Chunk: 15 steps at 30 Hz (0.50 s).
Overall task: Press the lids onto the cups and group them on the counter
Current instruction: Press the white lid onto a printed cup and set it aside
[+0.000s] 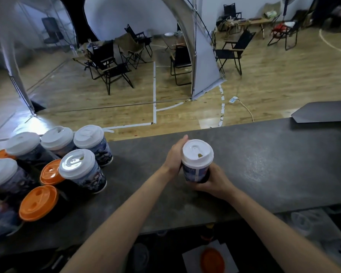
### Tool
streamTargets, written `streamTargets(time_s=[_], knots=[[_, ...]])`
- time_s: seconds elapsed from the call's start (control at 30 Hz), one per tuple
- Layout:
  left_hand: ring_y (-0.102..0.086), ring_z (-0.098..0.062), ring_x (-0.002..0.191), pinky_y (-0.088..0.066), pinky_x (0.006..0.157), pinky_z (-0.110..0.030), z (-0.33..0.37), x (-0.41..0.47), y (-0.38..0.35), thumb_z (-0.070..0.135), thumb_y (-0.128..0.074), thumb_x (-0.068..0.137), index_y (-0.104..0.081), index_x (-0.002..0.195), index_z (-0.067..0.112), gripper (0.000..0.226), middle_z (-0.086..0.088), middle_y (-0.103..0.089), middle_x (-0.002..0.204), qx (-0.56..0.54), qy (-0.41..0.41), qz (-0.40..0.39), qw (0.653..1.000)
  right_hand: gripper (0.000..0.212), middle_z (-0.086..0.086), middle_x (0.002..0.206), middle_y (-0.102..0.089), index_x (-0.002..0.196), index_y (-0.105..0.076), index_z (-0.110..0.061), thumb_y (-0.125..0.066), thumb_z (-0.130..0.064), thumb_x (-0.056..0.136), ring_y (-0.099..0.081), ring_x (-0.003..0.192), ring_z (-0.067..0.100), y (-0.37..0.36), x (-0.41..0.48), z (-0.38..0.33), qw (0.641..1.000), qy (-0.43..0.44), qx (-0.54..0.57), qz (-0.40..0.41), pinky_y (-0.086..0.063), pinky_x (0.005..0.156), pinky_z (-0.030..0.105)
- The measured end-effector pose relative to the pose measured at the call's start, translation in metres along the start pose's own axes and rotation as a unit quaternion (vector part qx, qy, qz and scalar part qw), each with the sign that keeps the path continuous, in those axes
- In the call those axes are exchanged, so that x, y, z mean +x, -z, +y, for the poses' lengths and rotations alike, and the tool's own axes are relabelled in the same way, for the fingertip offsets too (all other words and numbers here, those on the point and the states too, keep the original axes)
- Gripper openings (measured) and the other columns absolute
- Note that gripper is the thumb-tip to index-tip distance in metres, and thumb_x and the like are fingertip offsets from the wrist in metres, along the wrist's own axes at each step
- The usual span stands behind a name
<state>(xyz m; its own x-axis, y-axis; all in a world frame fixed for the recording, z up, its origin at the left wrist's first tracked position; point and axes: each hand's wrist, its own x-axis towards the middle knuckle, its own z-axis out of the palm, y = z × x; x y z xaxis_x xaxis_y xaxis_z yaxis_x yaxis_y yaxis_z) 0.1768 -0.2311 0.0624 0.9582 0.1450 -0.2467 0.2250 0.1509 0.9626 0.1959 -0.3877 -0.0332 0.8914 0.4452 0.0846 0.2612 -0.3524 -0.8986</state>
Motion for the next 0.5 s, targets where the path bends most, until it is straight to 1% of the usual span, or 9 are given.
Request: streamTargets(time_s=[0.03, 0.07, 0.13, 0.2, 0.27, 0.37, 0.4, 0.43, 0.5], knots=[[-0.067, -0.007, 0.072, -0.049, 0.078, -0.027, -0.002, 0.001, -0.001, 0.028, -0.042, 0.108, -0.071, 0.08, 0.013, 0.043, 0.004, -0.073, 0.073, -0.002, 0.003, 0.004, 1.0, 0.085, -0.01, 0.135, -0.066, 0.138, -0.057, -0.021, -0.092, -0.049, 0.066, -0.062, 0.125, 0.007, 0.0, -0.001, 0.001, 1.0, -0.001, 0.0, -0.003, -0.052, 0.107, 0.045], [-0.066, -0.004, 0.068, -0.049, 0.076, -0.026, -0.004, 0.0, -0.002, 0.025, -0.043, 0.108, -0.069, 0.077, 0.014, 0.042, 0.007, -0.072, 0.068, -0.006, -0.002, 0.027, 1.0, 0.084, -0.011, 0.135, -0.066, 0.138, -0.057, -0.023, -0.092, -0.049, 0.067, -0.062, 0.125, 0.008, -0.001, 0.0, 0.002, 1.0, -0.001, -0.001, -0.005, -0.051, 0.106, 0.046], [-0.062, 0.004, 0.059, -0.049, 0.066, -0.016, -0.009, -0.008, -0.007, 0.018, -0.042, 0.108, -0.066, 0.074, 0.014, 0.041, 0.014, -0.069, 0.059, -0.006, -0.03, 0.07, 0.997, 0.089, -0.013, 0.139, -0.063, 0.143, -0.053, -0.027, -0.093, -0.049, 0.067, -0.059, 0.129, 0.009, -0.003, 0.002, 0.0, 1.0, 0.005, -0.002, 0.003, -0.05, 0.108, 0.046], [-0.061, 0.007, 0.055, -0.046, 0.057, -0.011, -0.013, -0.014, -0.011, 0.015, -0.038, 0.109, -0.063, 0.075, 0.013, 0.043, 0.016, -0.067, 0.056, 0.009, -0.062, 0.088, 0.994, 0.095, -0.015, 0.143, -0.06, 0.147, -0.049, -0.029, -0.096, -0.043, 0.066, -0.057, 0.132, 0.006, -0.002, 0.004, -0.001, 1.0, 0.012, 0.003, 0.012, -0.049, 0.11, 0.042], [-0.062, 0.007, 0.057, -0.047, 0.059, -0.011, -0.008, -0.01, -0.008, 0.015, -0.036, 0.109, -0.064, 0.076, 0.013, 0.043, 0.015, -0.068, 0.058, 0.014, -0.063, 0.081, 0.995, 0.094, -0.017, 0.141, -0.061, 0.146, -0.05, -0.027, -0.096, -0.041, 0.065, -0.057, 0.131, 0.003, 0.0, 0.005, -0.003, 1.0, 0.01, -0.001, 0.022, -0.049, 0.11, 0.04], [-0.069, -0.004, 0.073, -0.052, 0.076, -0.022, 0.001, 0.001, 0.0, 0.026, -0.036, 0.11, -0.074, 0.081, 0.014, 0.05, 0.006, -0.076, 0.073, 0.003, -0.02, -0.001, 1.0, 0.087, -0.014, 0.137, -0.064, 0.142, -0.055, -0.023, -0.094, -0.042, 0.066, -0.059, 0.128, 0.005, 0.0, 0.002, 0.0, 1.0, 0.011, -0.012, 0.011, -0.05, 0.108, 0.045], [-0.069, -0.005, 0.073, -0.052, 0.078, -0.023, 0.001, 0.0, -0.001, 0.028, -0.037, 0.11, -0.076, 0.076, 0.016, 0.052, 0.006, -0.075, 0.073, 0.002, -0.013, -0.001, 1.0, 0.085, -0.013, 0.137, -0.065, 0.141, -0.056, -0.023, -0.094, -0.041, 0.067, -0.06, 0.128, 0.005, 0.0, 0.0, 0.001, 1.0, 0.007, -0.01, 0.007, -0.05, 0.108, 0.046], [-0.067, -0.001, 0.069, -0.051, 0.075, -0.02, -0.002, 0.0, -0.001, 0.026, -0.039, 0.109, -0.075, 0.072, 0.018, 0.052, 0.009, -0.074, 0.068, 0.008, -0.018, 0.016, 1.0, 0.083, -0.013, 0.137, -0.065, 0.14, -0.056, -0.023, -0.094, -0.04, 0.068, -0.059, 0.129, 0.006, 0.0, -0.001, 0.001, 1.0, 0.007, -0.006, 0.006, -0.049, 0.109, 0.046], [-0.061, 0.008, 0.057, -0.048, 0.062, -0.011, -0.008, -0.007, -0.006, 0.016, -0.039, 0.109, -0.067, 0.072, 0.016, 0.047, 0.017, -0.068, 0.056, 0.025, -0.049, 0.056, 0.997, 0.087, -0.014, 0.14, -0.062, 0.143, -0.054, -0.023, -0.094, -0.042, 0.067, -0.057, 0.131, 0.005, -0.002, 0.0, 0.0, 1.0, 0.014, -0.002, 0.011, -0.048, 0.111, 0.043]])
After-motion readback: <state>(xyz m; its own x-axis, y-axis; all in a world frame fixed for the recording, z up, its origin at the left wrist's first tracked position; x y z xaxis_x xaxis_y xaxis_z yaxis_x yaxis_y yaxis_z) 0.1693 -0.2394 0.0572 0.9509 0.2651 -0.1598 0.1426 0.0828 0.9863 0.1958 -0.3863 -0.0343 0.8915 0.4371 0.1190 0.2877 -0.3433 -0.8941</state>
